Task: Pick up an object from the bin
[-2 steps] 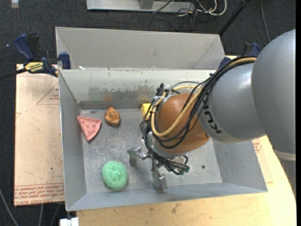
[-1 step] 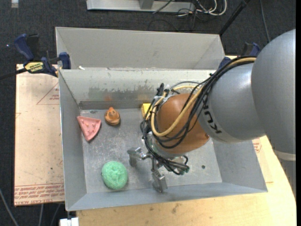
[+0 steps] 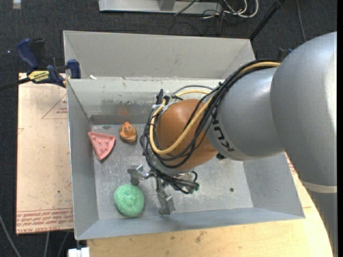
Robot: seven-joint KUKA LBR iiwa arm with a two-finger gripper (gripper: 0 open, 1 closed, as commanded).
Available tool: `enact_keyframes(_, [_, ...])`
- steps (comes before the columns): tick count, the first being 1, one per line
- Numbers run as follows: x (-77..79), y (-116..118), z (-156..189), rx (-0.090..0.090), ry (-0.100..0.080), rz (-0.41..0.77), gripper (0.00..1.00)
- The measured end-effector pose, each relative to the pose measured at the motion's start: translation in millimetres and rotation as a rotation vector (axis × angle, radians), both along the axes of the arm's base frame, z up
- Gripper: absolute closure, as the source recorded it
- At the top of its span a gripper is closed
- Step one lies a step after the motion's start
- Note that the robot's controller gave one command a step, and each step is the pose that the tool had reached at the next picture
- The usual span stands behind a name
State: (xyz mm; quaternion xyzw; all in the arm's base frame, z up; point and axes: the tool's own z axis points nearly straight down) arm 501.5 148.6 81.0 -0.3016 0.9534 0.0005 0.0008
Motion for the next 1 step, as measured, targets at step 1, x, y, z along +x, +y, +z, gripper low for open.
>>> enact_keyframes(1, [11.7,14.5,-5.4,0.004,-0.001,-0.102,0.0])
